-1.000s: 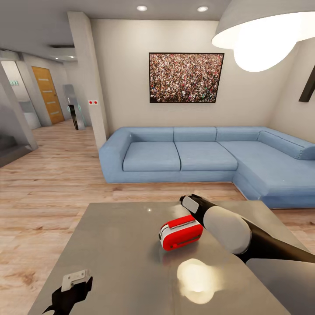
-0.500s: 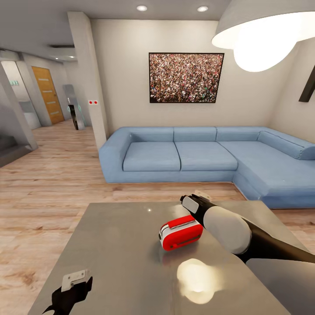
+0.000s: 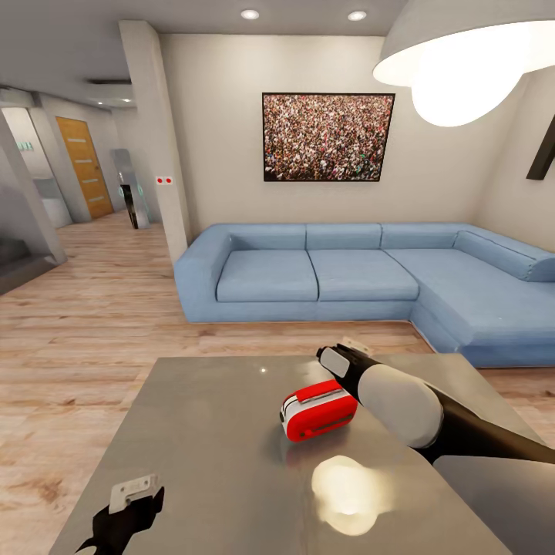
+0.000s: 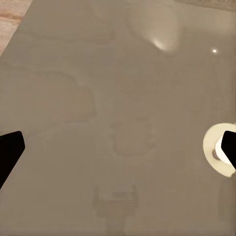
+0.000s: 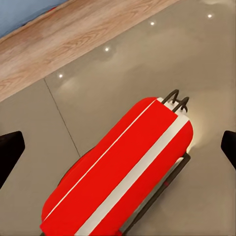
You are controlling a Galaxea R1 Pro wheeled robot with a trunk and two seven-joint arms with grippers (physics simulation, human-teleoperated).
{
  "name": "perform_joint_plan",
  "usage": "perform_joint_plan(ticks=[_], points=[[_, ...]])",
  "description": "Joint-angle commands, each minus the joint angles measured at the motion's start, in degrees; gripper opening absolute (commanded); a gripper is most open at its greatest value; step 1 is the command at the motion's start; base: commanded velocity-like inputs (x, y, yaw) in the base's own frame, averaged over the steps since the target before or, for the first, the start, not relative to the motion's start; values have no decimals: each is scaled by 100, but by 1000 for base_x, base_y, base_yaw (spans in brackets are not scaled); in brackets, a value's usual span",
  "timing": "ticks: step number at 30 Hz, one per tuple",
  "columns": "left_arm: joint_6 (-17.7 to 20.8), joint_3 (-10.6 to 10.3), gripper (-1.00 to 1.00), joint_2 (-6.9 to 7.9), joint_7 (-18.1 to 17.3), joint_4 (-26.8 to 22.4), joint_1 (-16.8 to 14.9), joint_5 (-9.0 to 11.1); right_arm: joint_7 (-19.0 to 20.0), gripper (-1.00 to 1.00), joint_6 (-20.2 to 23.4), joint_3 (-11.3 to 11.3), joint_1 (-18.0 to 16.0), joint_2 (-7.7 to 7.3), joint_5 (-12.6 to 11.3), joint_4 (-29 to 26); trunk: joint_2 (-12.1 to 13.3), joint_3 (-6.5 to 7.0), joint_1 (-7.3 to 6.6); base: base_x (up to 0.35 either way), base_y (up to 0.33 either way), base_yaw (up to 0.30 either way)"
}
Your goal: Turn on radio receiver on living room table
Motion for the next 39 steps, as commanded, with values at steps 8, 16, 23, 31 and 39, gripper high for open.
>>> perform_joint_plan(ticks=[8, 16, 23, 31, 39], points=[[-5, 0, 100, -1, 0, 0, -1, -1, 12, 100, 5, 0, 1, 0, 0, 2, 0, -13, 0, 0, 0, 0], [-10, 0, 100, 3, 0, 1, -3, -5, 20, 100, 11, 0, 1, 0, 0, 2, 0, -78, 0, 0, 0, 0], [-12, 0, 100, 2, 0, 0, -1, -2, 31, 100, 14, 0, 1, 0, 0, 2, 0, -142, 0, 0, 0, 0], [-13, 0, 100, -15, 0, 1, 2, -1, 37, 100, 14, 0, 9, 0, 0, 4, 0, -216, 0, 0, 0, 0], [-14, 0, 100, -16, 0, 6, 0, -1, 336, 100, 26, 0, 14, 0, 0, 10, 0, -289, 0, 0, 0, 0]])
